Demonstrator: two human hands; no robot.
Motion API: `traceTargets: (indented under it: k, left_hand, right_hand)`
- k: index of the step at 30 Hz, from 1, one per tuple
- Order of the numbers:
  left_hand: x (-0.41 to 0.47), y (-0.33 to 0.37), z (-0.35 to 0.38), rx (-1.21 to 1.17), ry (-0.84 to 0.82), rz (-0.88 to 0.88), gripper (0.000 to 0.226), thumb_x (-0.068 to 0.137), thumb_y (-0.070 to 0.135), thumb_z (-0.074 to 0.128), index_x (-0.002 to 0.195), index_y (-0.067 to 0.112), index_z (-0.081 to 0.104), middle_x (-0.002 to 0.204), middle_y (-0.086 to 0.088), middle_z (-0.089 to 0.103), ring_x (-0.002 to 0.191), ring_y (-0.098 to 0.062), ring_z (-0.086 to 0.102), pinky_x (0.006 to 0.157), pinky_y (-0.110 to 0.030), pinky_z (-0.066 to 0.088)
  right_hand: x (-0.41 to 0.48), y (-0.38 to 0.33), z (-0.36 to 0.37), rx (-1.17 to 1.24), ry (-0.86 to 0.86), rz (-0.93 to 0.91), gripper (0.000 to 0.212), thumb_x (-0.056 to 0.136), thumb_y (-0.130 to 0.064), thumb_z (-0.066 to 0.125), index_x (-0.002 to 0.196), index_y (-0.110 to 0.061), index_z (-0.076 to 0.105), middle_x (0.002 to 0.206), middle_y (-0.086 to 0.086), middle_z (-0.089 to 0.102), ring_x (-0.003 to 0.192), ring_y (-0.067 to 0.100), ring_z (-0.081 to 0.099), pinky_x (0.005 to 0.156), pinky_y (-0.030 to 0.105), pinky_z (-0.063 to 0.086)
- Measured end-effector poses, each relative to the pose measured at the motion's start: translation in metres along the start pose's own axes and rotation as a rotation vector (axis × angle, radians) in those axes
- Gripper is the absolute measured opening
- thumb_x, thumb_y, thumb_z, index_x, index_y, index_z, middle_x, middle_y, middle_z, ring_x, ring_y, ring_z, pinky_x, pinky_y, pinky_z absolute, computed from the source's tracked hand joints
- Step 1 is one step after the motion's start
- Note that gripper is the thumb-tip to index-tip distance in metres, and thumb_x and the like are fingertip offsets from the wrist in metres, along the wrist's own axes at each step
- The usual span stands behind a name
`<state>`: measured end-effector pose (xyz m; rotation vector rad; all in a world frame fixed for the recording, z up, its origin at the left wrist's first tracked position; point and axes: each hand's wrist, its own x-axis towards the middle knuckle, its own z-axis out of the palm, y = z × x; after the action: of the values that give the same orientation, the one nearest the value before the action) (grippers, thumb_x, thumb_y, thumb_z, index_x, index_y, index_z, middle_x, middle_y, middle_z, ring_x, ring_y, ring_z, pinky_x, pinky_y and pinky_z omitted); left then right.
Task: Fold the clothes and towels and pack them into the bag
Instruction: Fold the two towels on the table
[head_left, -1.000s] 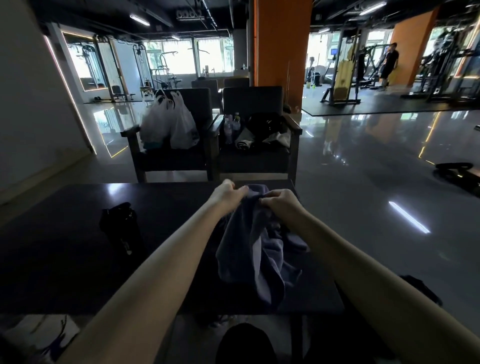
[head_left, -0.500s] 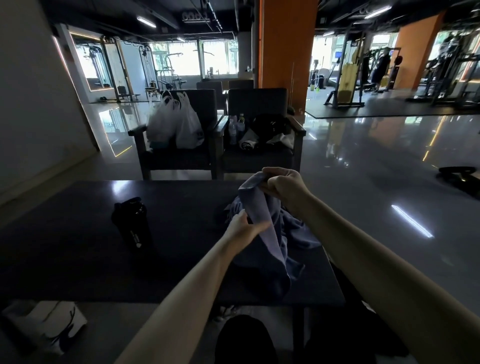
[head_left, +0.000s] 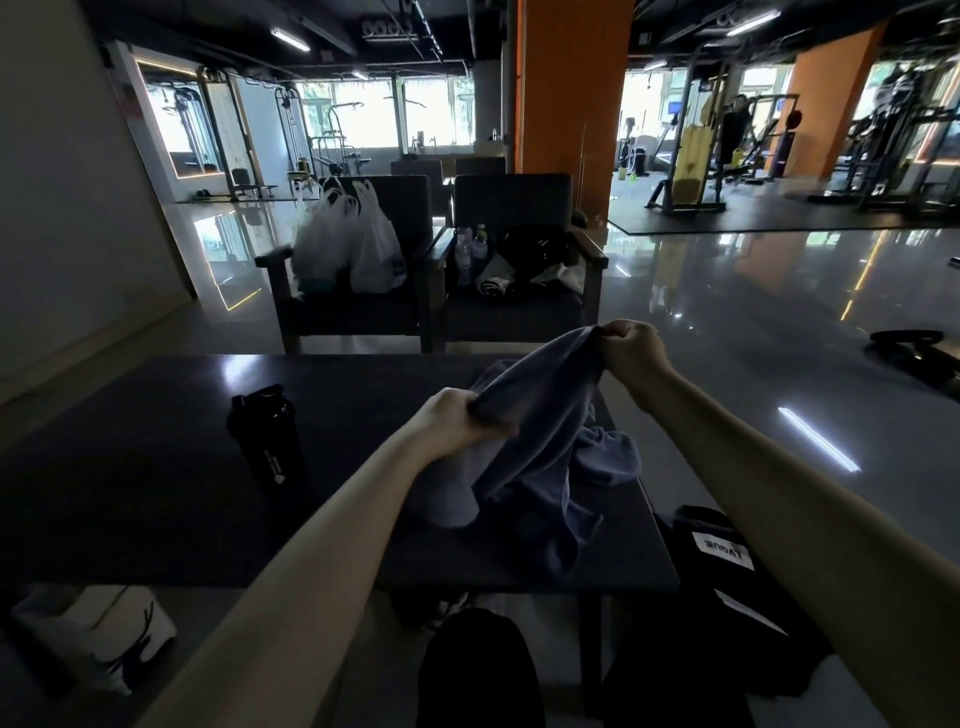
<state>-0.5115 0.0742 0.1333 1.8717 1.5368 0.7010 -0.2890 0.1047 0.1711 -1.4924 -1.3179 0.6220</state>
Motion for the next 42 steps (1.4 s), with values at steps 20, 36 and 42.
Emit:
traceTargets:
  k: [20, 36, 42]
  left_hand:
    - [-0.044, 0.022, -0.114, -0.101, -0.393, -0.232, 0.024, 0.075, 0.033, 0.067, 0.088, 0.013, 0.071, 0.086, -0.007, 0.073, 0.077, -0.018, 0.068, 0.068, -0.028, 0.055]
    - [0.088, -0.093, -0.039, 0.098, 0.187, -0.297, 0.015, 0.082, 0.021, 0.072, 0.093, 0.014, 0.066, 0.094, -0.002, 0.062, 0.085, -0.015, 0.056, 0.072, -0.026, 0.042]
    - [0.159, -0.127, -0.018, 0.112, 0.343, -0.321, 0.022, 0.087, 0.024, 0.067, 0.104, 0.011, 0.065, 0.103, -0.004, 0.064, 0.088, -0.016, 0.055, 0.073, -0.028, 0.043]
  right_hand:
    - [-0.039, -0.049, -0.076, -0.471, -0.586, 0.374, 0.014, 0.090, -0.009, 0.055, 0.081, -0.002, 0.062, 0.059, 0.005, 0.065, 0.043, 0.013, 0.058, 0.041, 0.018, 0.042]
    - [0.034, 0.095, 0.045, -0.333, -0.009, 0.088, 0.028, 0.089, -0.004, 0.041, 0.064, -0.012, 0.049, 0.065, 0.000, 0.048, 0.063, 0.019, 0.045, 0.054, 0.030, 0.032]
    - [0.087, 0.138, 0.090, -0.260, 0.009, 0.126, 0.025, 0.095, -0.019, 0.045, 0.082, -0.007, 0.062, 0.078, 0.005, 0.058, 0.078, 0.025, 0.056, 0.065, 0.028, 0.035]
